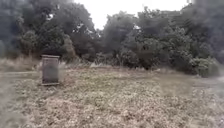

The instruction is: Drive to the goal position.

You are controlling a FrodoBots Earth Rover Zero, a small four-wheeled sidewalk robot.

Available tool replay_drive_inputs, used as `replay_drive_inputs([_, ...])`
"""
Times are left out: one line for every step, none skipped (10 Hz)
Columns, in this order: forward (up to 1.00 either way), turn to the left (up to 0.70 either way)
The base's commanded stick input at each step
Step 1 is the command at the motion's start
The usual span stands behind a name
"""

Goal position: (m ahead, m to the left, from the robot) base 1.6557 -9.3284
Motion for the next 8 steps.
replay_drive_inputs([0.45,0.0])
replay_drive_inputs([0.45,0.0])
replay_drive_inputs([0.45,0.0])
replay_drive_inputs([0.45,0.0])
replay_drive_inputs([0.45,0.0])
replay_drive_inputs([0.45,0.0])
replay_drive_inputs([0.45,0.0])
replay_drive_inputs([0.45,0.0])
